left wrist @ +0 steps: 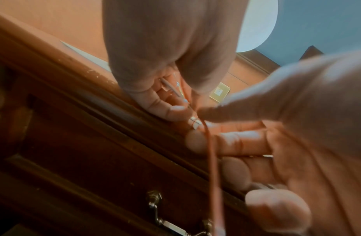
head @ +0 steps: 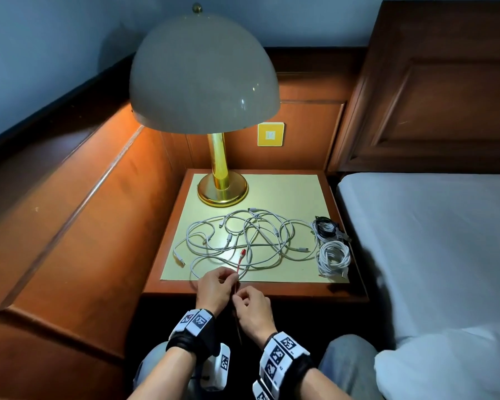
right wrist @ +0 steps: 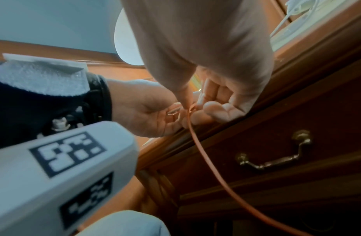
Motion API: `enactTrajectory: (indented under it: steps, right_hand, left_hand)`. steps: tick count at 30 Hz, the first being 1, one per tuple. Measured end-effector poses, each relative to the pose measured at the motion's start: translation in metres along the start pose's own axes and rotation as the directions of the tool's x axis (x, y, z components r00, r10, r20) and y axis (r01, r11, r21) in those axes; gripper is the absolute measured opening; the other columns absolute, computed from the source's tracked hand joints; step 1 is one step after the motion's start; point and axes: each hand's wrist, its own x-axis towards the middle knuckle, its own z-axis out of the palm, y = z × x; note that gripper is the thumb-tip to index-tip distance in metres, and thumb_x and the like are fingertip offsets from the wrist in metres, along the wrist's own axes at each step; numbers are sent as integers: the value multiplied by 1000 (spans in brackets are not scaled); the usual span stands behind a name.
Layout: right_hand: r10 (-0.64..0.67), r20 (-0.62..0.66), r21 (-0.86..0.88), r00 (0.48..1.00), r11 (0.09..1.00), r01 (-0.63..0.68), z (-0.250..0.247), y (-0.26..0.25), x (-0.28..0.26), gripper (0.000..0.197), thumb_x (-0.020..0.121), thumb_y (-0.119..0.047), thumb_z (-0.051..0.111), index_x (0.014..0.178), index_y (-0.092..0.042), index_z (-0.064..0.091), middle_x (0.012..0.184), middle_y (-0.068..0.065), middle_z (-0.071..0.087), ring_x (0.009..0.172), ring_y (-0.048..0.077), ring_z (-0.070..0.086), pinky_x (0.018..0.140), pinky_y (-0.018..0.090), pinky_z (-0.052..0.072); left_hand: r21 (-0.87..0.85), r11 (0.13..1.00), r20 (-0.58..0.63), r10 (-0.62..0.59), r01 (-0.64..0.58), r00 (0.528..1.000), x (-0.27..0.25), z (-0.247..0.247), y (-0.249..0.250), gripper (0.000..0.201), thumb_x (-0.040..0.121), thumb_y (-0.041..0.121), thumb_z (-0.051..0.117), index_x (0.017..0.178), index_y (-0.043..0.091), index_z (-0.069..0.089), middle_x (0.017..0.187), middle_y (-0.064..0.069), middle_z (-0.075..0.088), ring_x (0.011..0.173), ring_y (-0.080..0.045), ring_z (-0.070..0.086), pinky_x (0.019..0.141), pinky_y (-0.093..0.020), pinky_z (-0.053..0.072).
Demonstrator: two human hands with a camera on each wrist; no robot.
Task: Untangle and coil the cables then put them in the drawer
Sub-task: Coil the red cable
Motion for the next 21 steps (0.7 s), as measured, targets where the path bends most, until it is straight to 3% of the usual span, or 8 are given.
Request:
enactTrajectory:
  steps: [3,6,9,13,17,21]
  right_hand:
    - [-37,24,-32,999,999,38,-13,10,-5,15,89,-32,59,83,-24,71,66,-9,73,70,3,67,78,29,55]
    - [-42,28,-62,999,997,43,-30,26,-16,14,85,-30,59,77,-24,68,68,-8,73,59,-1,62,68,27,54]
    - [-42,38,-35,998,998,43,-46,39,-28,13,81,-31,59,73,-24,66,70,-7,74,50,2,59,58,28,54]
    - [-54,25,-65,998,996,55,-66,45,-37,12,80,-27,62,70,-23,66,70,-9,74,60,5,65,66,27,55]
    - [-56,82,-29,995,998,58,-73,46,-45,14,82,-20,63,70,-21,68,70,0,75,54,7,62,53,24,53]
    - [-142,50,5,989,990,142,-75,43,-54,11,82,-25,66,73,-20,70,70,-4,74,60,5,64,65,25,54]
  left_hand:
    - [1,1000,-3,-1,1,1000,2,0,0,11,90,21,72,79,23,73,78,9,73,80,-6,66,76,-20,45]
    - [21,1000,-17,-7,7,1000,3,3,0,9,90,23,72,81,22,74,80,8,73,83,-12,67,77,-23,47]
    - [43,999,-31,-8,10,999,5,5,-1,9,87,30,76,87,22,72,84,8,71,85,-15,66,82,-31,51]
    - [160,987,-35,11,-6,999,3,6,3,19,86,40,74,85,21,72,87,4,67,85,-17,63,81,-34,50]
    - [124,992,-61,-13,20,998,2,5,7,22,89,38,72,80,18,72,84,1,70,87,-22,63,75,-30,42]
    - [165,986,-33,-10,15,999,-2,0,12,22,92,36,69,96,15,72,101,-4,67,96,-22,64,78,-28,41]
